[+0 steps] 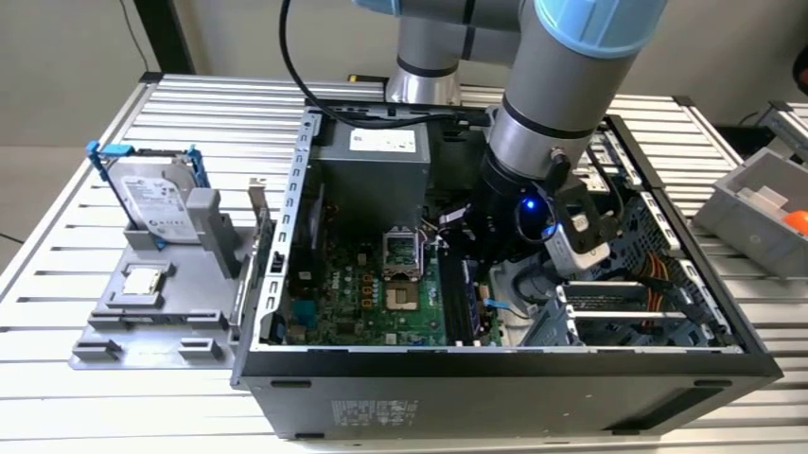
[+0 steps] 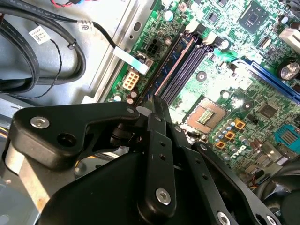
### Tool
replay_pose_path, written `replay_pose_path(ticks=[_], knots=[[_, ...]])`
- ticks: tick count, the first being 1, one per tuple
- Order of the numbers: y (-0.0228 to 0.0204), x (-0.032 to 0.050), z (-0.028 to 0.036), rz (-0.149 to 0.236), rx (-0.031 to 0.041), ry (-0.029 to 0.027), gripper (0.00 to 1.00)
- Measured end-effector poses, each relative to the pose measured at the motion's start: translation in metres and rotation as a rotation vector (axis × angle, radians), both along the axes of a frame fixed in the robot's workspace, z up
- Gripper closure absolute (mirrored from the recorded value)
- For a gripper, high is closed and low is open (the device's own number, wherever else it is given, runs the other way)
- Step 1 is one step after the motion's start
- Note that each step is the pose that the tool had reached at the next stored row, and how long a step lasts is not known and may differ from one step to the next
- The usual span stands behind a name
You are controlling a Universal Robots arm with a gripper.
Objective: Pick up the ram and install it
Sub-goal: 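Insert the ram into the slot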
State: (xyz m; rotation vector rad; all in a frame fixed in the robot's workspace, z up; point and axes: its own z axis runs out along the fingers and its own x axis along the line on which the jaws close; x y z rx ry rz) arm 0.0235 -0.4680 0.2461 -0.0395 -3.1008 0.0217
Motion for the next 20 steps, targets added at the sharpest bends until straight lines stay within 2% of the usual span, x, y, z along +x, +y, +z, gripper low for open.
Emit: replay_pose_path(ticks=[3,7,15,20], knots=[[0.0,-0.0007,0.0,0.004,0.0,0.0,1.0],[0.0,-0.002,0.0,0.045,0.0,0.0,1.0],[0.0,-0.0027,0.0,0.099,-0.0001,0.0,1.0],[0.0,-0.0031,0.0,0.116,0.0002,0.0,1.0]])
